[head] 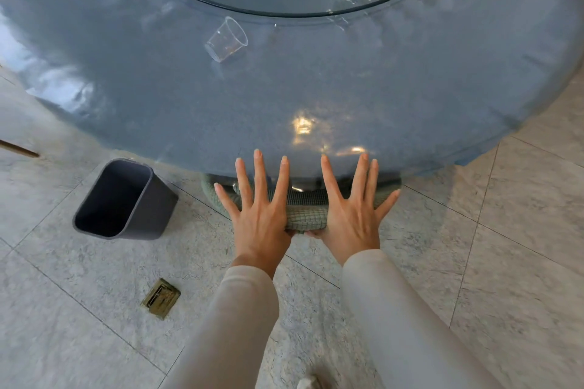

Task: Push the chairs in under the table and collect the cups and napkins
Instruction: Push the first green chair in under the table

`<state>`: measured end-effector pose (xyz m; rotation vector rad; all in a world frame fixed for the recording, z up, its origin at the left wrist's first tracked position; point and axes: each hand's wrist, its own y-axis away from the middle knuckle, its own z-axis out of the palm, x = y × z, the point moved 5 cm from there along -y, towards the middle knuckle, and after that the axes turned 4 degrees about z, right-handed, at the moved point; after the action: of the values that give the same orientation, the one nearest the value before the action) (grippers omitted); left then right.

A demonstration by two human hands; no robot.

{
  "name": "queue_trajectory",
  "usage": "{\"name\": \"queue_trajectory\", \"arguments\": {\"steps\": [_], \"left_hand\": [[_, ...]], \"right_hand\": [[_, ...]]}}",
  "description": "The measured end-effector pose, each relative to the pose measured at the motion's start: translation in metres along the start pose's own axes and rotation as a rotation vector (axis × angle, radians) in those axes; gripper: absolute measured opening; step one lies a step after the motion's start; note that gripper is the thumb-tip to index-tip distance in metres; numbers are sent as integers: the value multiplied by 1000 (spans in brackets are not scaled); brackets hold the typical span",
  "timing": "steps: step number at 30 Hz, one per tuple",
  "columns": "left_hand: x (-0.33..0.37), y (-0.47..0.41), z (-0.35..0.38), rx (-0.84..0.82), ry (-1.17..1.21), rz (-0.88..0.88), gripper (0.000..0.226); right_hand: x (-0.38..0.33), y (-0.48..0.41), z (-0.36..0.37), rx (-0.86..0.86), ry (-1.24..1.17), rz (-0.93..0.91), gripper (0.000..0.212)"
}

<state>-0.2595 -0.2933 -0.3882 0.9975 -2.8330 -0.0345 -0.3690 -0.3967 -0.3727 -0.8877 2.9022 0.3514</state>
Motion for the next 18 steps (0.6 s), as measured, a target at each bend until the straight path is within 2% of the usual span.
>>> {"name": "queue_trajectory", "arguments": {"steps": [6,18], "left_hand": [[2,-38,-3,-19,-29,7,131],[-4,-43,-2,-25,-34,24,132]], "right_hand": [[-2,-38,-4,10,4,-7,138],[-4,-45,2,45,9,-37,136]]}}
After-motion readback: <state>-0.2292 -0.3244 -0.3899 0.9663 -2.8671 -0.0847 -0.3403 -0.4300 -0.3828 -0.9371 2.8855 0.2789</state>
